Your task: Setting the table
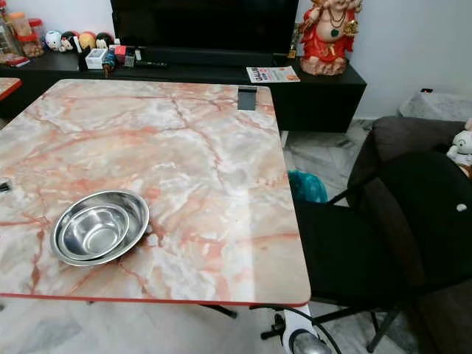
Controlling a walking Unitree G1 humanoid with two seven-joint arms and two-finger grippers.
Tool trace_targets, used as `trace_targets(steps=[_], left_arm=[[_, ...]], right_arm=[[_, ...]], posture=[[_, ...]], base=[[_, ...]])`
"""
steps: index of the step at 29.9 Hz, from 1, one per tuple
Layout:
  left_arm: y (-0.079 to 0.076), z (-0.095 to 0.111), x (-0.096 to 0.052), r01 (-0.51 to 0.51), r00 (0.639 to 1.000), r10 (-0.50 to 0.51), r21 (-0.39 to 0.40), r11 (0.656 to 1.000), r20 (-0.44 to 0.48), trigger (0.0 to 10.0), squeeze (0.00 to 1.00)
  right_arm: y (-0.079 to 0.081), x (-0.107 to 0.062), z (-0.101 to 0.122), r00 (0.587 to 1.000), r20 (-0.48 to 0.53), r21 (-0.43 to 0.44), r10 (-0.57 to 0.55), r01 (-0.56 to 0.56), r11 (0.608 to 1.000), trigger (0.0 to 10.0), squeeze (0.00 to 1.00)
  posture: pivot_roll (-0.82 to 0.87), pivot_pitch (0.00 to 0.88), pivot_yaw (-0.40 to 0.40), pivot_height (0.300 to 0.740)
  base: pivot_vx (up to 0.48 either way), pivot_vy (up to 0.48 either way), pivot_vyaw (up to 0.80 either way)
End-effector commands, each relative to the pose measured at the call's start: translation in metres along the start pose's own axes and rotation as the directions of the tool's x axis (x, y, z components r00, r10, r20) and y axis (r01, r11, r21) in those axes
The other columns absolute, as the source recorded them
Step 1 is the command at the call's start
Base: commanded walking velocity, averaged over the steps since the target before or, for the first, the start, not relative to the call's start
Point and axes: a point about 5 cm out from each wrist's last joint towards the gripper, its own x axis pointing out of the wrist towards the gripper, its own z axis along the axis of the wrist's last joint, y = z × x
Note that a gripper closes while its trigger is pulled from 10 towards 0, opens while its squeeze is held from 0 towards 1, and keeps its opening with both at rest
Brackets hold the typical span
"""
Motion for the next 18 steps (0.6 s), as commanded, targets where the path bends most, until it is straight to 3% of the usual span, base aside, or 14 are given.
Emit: trace_targets(steps=[1,2,3,4,5,6,8,10,12,14,18], left_arm=[[0.016,-0.007,0.003,-0.067,0.997,0.06,0.209,0.976,0.04,10.0,0.0],[0.016,-0.007,0.003,-0.067,0.997,0.06,0.209,0.976,0.04,10.0,0.0],[0.022,-0.012,0.004,-0.084,0.996,0.074,0.296,0.952,0.045,10.0,0.0],[0.036,-0.025,0.003,-0.124,0.992,0.127,0.426,0.896,0.022,10.0,0.0],[0.036,-0.025,0.003,-0.124,0.992,0.127,0.426,0.896,0.022,10.0,0.0],[0.051,-0.041,0.001,-0.153,0.982,0.187,0.517,0.842,-0.015,10.0,0.0],[0.059,-0.049,0.0,-0.167,0.976,0.215,0.557,0.813,-0.022,10.0,0.0],[0.077,-0.072,-0.006,-0.163,0.963,0.262,0.66,0.733,-0.053,10.0,0.0],[0.082,-0.081,-0.009,-0.154,0.958,0.278,0.682,0.715,-0.074,10.0,0.0],[0.091,-0.104,-0.018,-0.102,0.949,0.291,0.751,0.652,-0.124,10.0,0.0],[0.099,-0.124,-0.028,-0.065,0.929,0.322,0.774,0.63,-0.184,10.0,0.0]], right_arm=[[0.0,0.0,0.002,1.0,0.013,0.017,-0.001,0.001,1.0,10.0,0.0],[0.0,0.0,0.002,1.0,0.013,0.017,-0.001,0.001,1.0,10.0,0.0],[0.001,0.0,0.002,1.0,0.013,0.017,0.0,-0.001,1.0,10.0,0.0],[0.001,0.0,0.002,1.0,0.012,0.017,0.002,-0.002,1.0,10.0,0.0],[0.001,0.0,0.002,1.0,0.012,0.017,0.002,-0.002,1.0,10.0,0.0],[0.002,0.0,0.001,1.0,0.012,0.019,0.003,-0.003,1.0,10.0,0.0],[0.002,0.0,0.001,1.0,0.012,0.021,0.003,-0.003,1.0,10.0,0.0],[0.002,0.0,-0.001,1.0,0.008,0.024,0.002,-0.002,1.0,10.0,0.0],[0.002,0.0,-0.002,1.0,0.006,0.025,0.002,-0.002,1.0,10.0,0.0],[0.002,-0.001,-0.003,1.0,0.004,0.028,0.001,-0.001,1.0,10.0,0.0],[0.003,-0.001,-0.004,1.0,0.004,0.03,0.001,-0.001,1.0,10.0,0.0]], posture=[[0.06,0.0,-0.039,0.732],[0.06,0.0,-0.039,0.732],[0.06,0.0,-0.037,0.732],[0.06,0.0,-0.035,0.732],[0.06,0.0,-0.035,0.732],[0.06,0.0,-0.032,0.732],[0.06,0.0,-0.03,0.732],[0.06,0.0,-0.028,0.732],[0.06,0.0,-0.028,0.732],[0.06,0.0,-0.026,0.732],[0.06,0.0,-0.024,0.732]], base=[[0.0,0.0,0.0],[0.0,0.0,0.0],[0.0,0.0,0.0],[0.0,0.0,0.0],[0.0,0.0,0.0],[0.0,0.0,0.0],[0.0,0.0,0.0],[0.0,0.0,0.0],[0.0,0.0,0.0],[0.0,0.0,0.0],[0.0,0.0,0.0]])
